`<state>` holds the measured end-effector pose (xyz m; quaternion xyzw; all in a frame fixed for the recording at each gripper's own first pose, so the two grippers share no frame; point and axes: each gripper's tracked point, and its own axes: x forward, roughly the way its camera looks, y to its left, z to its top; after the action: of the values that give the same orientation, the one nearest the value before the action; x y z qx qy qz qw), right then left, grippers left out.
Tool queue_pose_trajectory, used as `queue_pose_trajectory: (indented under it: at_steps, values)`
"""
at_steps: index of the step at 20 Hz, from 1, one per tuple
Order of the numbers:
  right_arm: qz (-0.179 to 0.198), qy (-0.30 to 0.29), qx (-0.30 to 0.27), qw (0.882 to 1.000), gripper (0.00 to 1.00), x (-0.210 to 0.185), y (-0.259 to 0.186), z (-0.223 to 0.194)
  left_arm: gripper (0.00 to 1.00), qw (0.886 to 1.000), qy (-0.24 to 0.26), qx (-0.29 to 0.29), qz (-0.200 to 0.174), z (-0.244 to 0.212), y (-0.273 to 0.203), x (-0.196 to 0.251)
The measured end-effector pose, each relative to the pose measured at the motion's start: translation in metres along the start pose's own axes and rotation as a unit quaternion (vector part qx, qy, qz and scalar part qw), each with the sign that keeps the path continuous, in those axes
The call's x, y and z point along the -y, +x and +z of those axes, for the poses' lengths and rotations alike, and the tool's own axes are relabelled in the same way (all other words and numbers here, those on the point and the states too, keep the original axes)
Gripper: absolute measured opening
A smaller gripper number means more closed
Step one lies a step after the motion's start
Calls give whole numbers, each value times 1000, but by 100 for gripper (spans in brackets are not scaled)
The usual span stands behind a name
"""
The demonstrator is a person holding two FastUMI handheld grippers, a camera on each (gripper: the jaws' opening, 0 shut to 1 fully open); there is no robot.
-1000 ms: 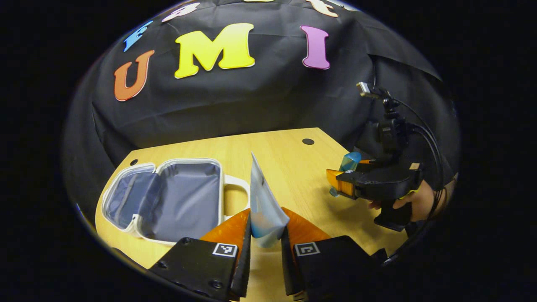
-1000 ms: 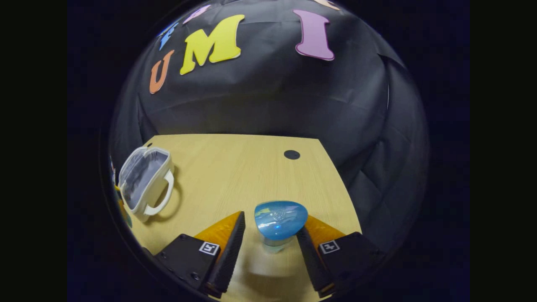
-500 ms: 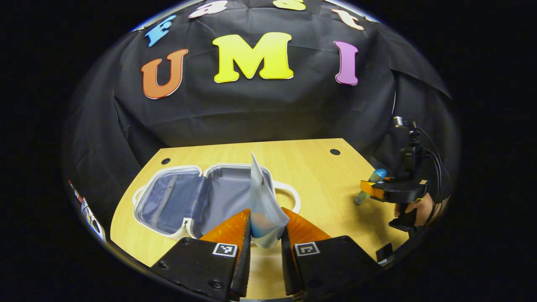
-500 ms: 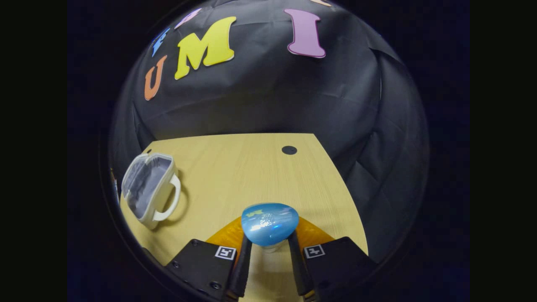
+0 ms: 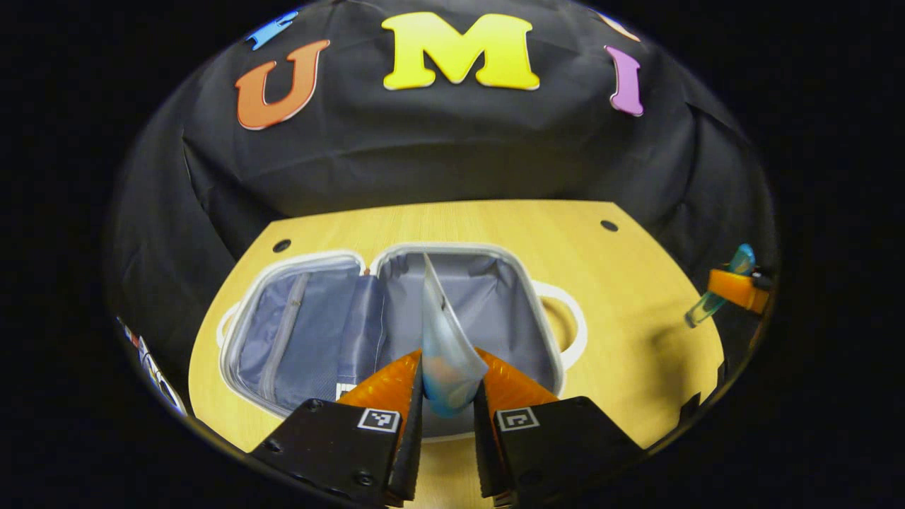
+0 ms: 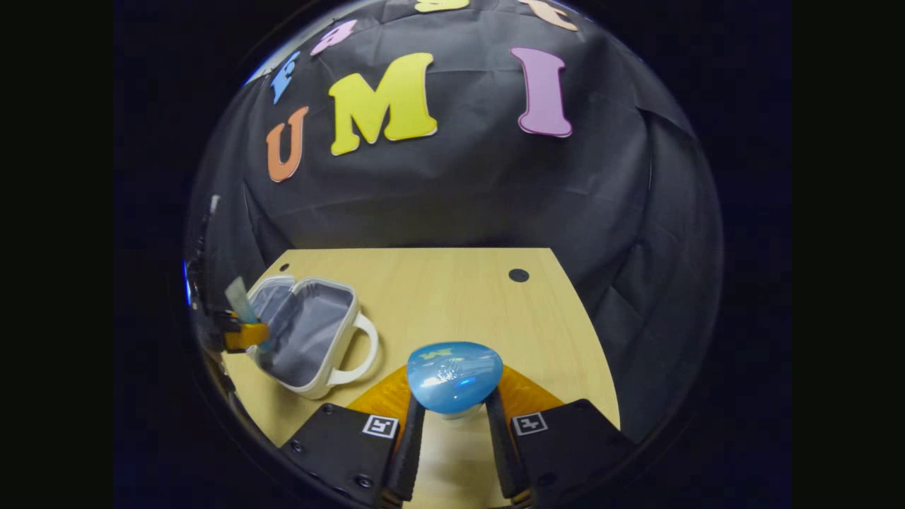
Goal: First open the suitcase, pack the skin care products into it, and then close the suitcase.
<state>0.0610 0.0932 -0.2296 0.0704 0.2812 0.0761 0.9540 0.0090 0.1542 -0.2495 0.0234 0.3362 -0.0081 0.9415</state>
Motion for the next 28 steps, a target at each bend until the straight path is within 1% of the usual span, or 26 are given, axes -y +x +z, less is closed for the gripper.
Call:
queue_pose_trajectory:
  at_steps: [1,2,3,4,5,7,8,9,10,13,14,15,17,19,20,21,25,26,28]
  values:
    - [3,-4,-3,1000,42,-8,-6,-2,35,1000,-5,-19,3,-11,10,-5]
    - [4,-8,-5,1000,39,-12,-13,-3,36,999,-11,-40,6,-21,19,-10]
    - [5,-11,-6,1000,39,-17,-19,-5,36,998,-19,-58,7,-31,25,-12]
    - [4,-14,-9,1000,42,-21,-23,-6,36,997,-26,-75,9,-40,29,-16]
    - [4,-15,-14,1000,39,-25,-27,-9,36,995,-31,-92,11,-48,34,-18]
    - [5,-18,-19,1000,39,-31,-31,-14,36,993,-33,-111,22,-56,39,-26]
    - [3,-22,-21,1000,41,-31,-31,-15,36,992,-34,-119,20,-59,43,-28]
    - [-2,-26,-25,999,39,-30,-29,-17,36,991,-34,-128,22,-62,45,-29]
    - [-8,-27,-28,999,41,-27,-29,-20,36,990,-32,-135,23,-63,47,-30]
    - [-16,-18,-35,999,39,-23,-24,-22,36,989,-18,-143,22,-61,54,-30]
    - [-16,-16,-38,999,42,-24,-24,-23,36,989,-16,-145,23,-61,58,-30]
    - [-18,-15,-39,999,42,-23,-23,-24,35,989,-16,-148,26,-60,59,-30]
    - [-19,-17,-40,999,42,-24,-20,-23,36,987,-18,-158,28,-59,63,-30]
    - [-16,-20,-42,999,42,-27,-19,-25,36,984,-31,-175,31,-64,68,-30]
    - [-15,-23,-43,999,42,-29,-19,-26,40,981,-37,-187,32,-70,68,-31]
    - [-13,-25,-43,999,42,-30,-19,-27,35,982,-39,-180,32,-69,70,-31]
    - [-6,-34,-44,998,42,-36,-16,-28,36,983,-42,-178,34,-69,72,-28]
    - [-3,-36,-45,998,42,-38,-16,-28,37,983,-43,-176,32,-68,71,-28]
    - [3,-37,-44,998,42,-43,-13,-27,57,984,-46,-169,13,-65,67,-17]
